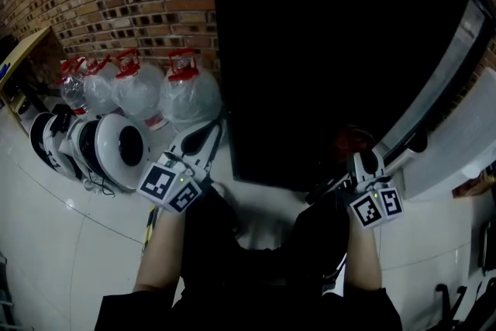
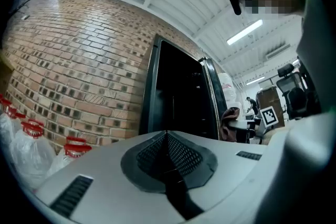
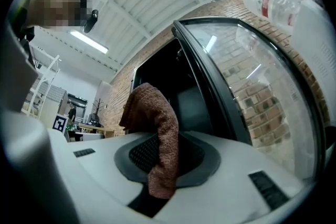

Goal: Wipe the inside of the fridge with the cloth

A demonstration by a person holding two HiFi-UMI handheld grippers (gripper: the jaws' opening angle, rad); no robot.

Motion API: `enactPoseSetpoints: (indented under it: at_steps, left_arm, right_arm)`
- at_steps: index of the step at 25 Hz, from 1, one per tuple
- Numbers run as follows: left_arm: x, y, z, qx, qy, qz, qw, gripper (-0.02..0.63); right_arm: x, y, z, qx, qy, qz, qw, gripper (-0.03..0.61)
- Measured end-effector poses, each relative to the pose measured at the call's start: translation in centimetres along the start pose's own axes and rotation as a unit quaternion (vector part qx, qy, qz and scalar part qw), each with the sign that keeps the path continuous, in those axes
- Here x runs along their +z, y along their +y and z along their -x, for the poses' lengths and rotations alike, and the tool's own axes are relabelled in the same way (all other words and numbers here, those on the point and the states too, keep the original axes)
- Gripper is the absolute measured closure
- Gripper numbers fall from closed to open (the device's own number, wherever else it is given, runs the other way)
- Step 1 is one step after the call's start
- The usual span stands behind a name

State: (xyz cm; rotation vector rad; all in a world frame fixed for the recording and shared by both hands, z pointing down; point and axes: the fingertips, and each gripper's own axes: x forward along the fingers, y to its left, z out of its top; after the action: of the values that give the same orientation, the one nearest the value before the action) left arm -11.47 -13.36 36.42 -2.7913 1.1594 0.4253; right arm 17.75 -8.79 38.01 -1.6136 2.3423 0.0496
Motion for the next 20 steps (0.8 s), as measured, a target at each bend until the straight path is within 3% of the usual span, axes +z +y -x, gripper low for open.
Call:
enactPoseSetpoints:
  at_steps: [3, 13, 20]
  left_arm:
    - [0.0, -0.9, -0.3, -0.017, 0.005, -0.025, 0.9995, 0.611]
    - [-1.7, 0.3, -0.7, 0.000, 0.043, 0.009, 0.9990, 0.614]
    - [-1.7, -0.5, -0.7, -0.010, 0.052, -0.021, 0.9984, 0.614]
  right_arm:
    - [-0.3, -0.2, -0.6, -0.002, 0.007, 0.002, 1.000, 0.508]
    - [-0.4, -0.3, -0.1, -0.032, 0.018, 0.038, 0.999, 0.510]
    - [-0.3, -0.1, 0.0, -0.035, 0.015, 0.051, 0.998, 0.510]
